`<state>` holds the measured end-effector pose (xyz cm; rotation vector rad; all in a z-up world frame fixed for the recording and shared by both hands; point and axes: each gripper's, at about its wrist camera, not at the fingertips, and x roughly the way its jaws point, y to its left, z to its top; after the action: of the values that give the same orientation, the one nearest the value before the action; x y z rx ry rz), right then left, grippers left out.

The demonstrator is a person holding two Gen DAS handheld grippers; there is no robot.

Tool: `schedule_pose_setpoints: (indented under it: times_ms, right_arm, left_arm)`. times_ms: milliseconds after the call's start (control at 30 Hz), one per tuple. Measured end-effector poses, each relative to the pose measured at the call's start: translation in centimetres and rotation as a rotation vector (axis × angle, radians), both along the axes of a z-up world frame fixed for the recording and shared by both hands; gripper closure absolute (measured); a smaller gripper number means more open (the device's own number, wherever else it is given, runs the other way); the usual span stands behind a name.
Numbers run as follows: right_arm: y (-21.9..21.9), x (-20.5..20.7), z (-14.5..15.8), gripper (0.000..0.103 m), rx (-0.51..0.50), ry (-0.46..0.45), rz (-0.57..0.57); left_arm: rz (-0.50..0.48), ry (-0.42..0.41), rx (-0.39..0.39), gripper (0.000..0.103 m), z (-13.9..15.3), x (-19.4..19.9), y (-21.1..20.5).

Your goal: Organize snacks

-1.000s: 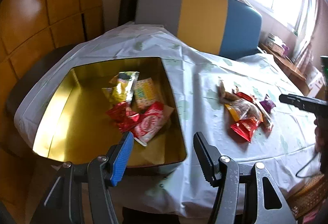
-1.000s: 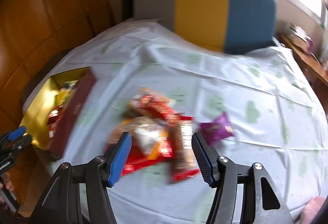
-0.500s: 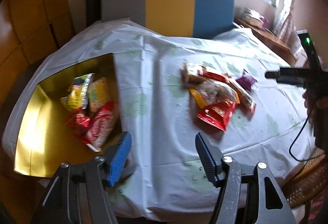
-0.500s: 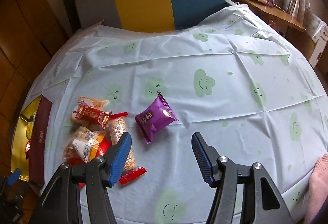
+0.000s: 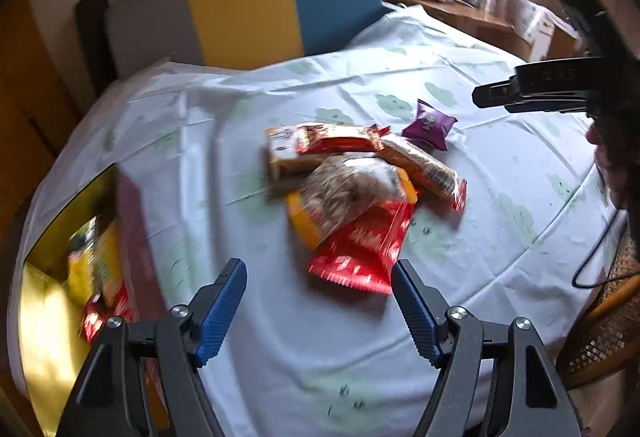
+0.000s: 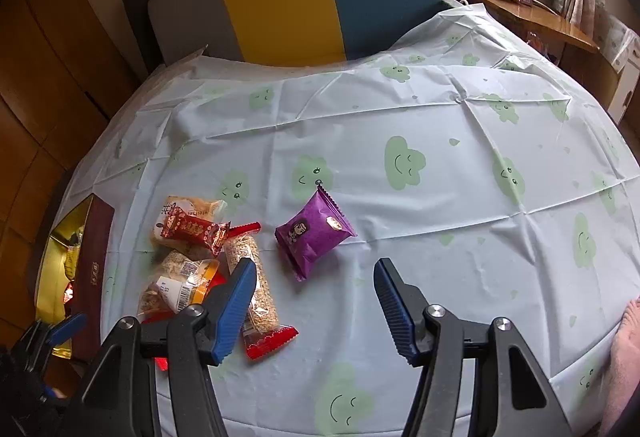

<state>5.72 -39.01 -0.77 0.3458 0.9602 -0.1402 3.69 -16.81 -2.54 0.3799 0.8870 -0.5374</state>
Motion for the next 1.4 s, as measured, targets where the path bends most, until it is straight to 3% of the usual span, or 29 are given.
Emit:
schedule_pose_setpoints:
  times_ms: [267,400,467,633,833,1033,1267,1400]
  right_arm:
    - [-0.5,0.1,0.1,0.041,0.025,-0.012,-0.013]
    - [-0.6,0.3,0.1,0.041,0.028,-0.008,-0.015]
    - [-0.6,0.4,0.1,0.041,0.024,-0.011,-0.012]
    - [-0.3,0.7,-0.1,0.041,-0.008,0.002,0.004]
    - [0.5,1.0,-0.6,0.043,-0.055,0.028,0.033]
    - [0.7,1.2,-1.5,0.043,-0.096,0.073,0.034]
    - [0.2,1.1,-1.6,0.043,-0.100,0.084,0.006]
    - [-0.2,0.9,-1.6,0.043,-0.075,0.075,-0.018]
  left_arm:
    - [-0.114,-0.020,0.081,0.028,-2.2,4.1,-4.6]
    - [-0.159,0.013,0.069,0.028,-3.7,5.7,-5.9]
    - [-0.163,0.069,-0.006,0.046,-3.9,6.4,-6.0]
    - [-0.128,0.055,-0.068,0.061,-3.9,6.5,-5.6]
    - [-0.074,0.057,-0.165,0.067,-2.5,5.4,-3.6]
    - [-0.030,0.067,-0.210,0.069,-1.5,3.8,-0.7]
    - [0.032,0.103,-0.209,0.069,-1.2,1.4,2.7]
    - [0.059,0.081,-0.153,0.068,-2.3,0.6,3.0]
